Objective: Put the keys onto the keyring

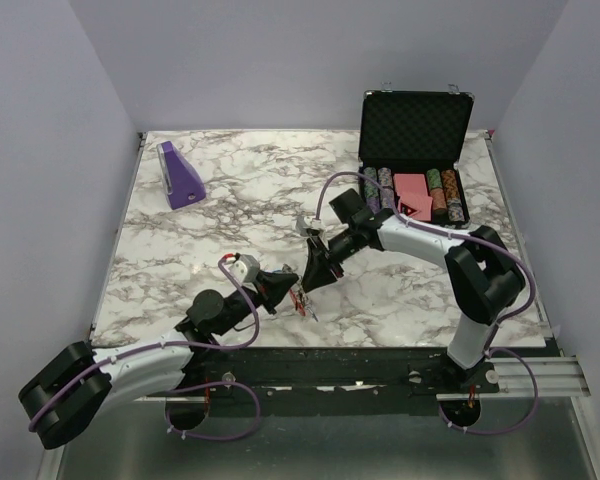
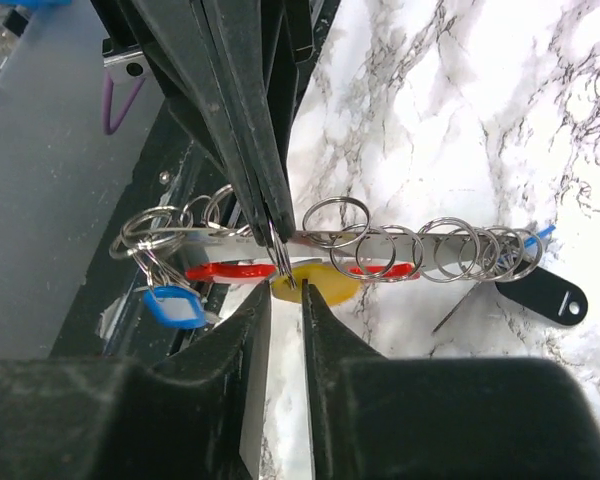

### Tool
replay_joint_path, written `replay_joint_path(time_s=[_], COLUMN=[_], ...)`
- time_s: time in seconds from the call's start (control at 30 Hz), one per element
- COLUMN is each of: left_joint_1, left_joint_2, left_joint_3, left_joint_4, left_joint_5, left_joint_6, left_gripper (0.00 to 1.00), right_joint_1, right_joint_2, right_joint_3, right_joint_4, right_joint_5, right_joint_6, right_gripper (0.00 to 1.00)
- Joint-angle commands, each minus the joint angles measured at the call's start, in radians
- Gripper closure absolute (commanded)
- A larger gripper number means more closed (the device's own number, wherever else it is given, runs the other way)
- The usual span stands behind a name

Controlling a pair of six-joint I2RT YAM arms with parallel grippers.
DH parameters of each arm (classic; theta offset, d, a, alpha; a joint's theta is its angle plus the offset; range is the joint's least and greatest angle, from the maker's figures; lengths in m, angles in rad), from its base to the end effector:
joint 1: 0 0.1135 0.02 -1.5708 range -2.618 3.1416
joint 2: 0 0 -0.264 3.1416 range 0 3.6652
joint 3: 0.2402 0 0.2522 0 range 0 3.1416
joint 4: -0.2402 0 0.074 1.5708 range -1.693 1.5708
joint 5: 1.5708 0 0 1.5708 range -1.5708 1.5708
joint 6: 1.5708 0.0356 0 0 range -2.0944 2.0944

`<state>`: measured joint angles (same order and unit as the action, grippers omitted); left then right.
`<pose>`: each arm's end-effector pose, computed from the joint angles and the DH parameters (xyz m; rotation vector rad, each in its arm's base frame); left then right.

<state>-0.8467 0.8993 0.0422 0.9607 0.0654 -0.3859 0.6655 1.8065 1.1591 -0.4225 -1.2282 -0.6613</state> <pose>0.1111 -0.1292 0.1856 0.4103 1.5017 -1.0391 0.2582 0.2453 0.1949 -1.6763 1.4970 1.5605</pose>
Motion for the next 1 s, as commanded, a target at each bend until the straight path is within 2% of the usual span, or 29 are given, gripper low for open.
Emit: replay_joint_path(time_s=[0.0, 0.4, 0.53, 0.77, 0.97], left_joint_1=[-0.002, -0.002, -0.002, -0.002, -0.002], left_joint_2=[-0.071, -0.14, -0.135, -0.105, -0.094], left_joint_3=[-0.148, -0.146, -0.142, -0.125, -0.122], left_joint_4=[-0.016, -0.093, -0.093, -0.063, -0.056], left_joint_5=[0.025, 0.07, 0.076, 0.079, 0.077], left_joint_6=[0.018, 0.033, 0.036, 0.035, 0.036], left_gripper=[1.0, 1.0, 1.0, 1.0, 1.0], right_joint_1=[-0.012, -0.058, -0.05, 0.005, 0.005], right_joint_2=[-0.058, -0.095, -0.073, -0.044, -0.038], right_joint_3=[-0.021, 0.037, 0.05, 0.056, 0.05], right_joint_4=[-0.022, -0.025, -0.025, -0.018, -0.013], right_joint_5=[0.001, -0.04, -0.086, -0.06, -0.045], right_joint_6=[0.002, 0.06, 0.086, 0.101, 0.108], right_gripper=[0.7, 0.62, 0.61, 0.61, 0.62])
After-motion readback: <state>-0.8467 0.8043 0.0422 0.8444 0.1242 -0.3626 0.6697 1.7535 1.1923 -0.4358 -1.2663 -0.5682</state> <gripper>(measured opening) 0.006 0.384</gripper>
